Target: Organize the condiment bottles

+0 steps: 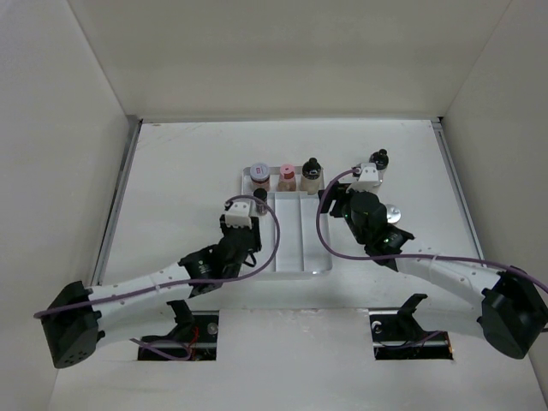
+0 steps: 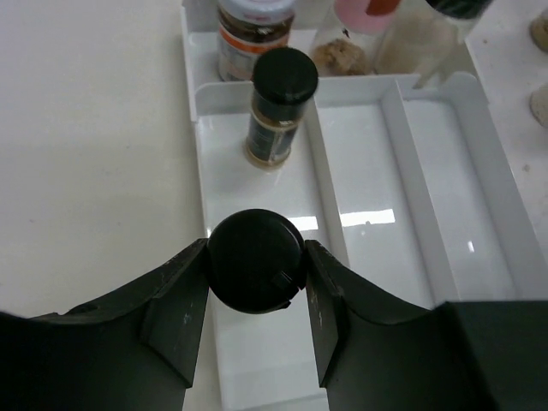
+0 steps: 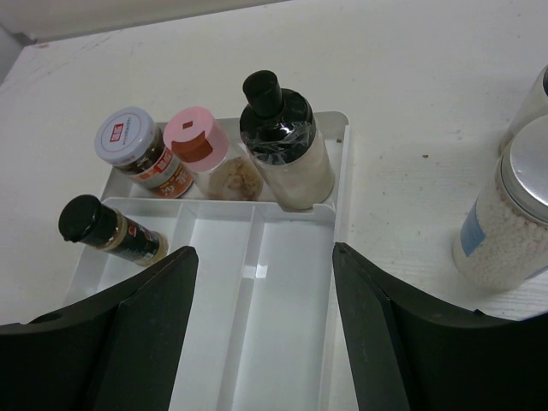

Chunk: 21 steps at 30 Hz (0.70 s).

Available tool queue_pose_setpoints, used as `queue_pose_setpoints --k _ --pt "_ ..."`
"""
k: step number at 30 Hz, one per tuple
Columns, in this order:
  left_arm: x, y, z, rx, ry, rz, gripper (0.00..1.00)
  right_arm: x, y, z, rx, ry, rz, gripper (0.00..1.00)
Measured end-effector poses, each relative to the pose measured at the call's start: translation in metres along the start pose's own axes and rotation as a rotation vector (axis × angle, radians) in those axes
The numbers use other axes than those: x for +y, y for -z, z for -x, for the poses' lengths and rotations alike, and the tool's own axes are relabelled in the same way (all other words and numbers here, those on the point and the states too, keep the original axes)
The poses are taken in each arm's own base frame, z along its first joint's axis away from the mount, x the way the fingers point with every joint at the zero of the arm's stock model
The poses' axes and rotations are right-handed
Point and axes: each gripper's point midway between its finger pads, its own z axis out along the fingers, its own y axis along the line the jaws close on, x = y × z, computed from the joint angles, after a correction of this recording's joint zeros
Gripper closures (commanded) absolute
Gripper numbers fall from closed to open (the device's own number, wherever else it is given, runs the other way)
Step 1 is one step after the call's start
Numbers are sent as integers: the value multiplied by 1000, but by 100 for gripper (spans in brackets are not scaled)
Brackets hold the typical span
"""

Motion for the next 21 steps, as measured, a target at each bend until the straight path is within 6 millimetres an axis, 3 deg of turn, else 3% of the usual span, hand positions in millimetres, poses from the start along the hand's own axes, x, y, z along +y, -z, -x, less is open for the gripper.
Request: queue_pose_setpoints --k 5,12,18,21 --pt "-10 -6 -36 78 -94 11 68 0 0 -1 3 1 -1 29" --pt "-22 -15 -36 41 -72 11 65 -1 -1 -2 5 3 -3 26" --pt "-28 -15 -37 31 -65 2 53 -1 0 0 1 0 -2 12" --pt "-27 -15 -38 31 -61 2 36 -3 3 10 -25 -13 -4 8"
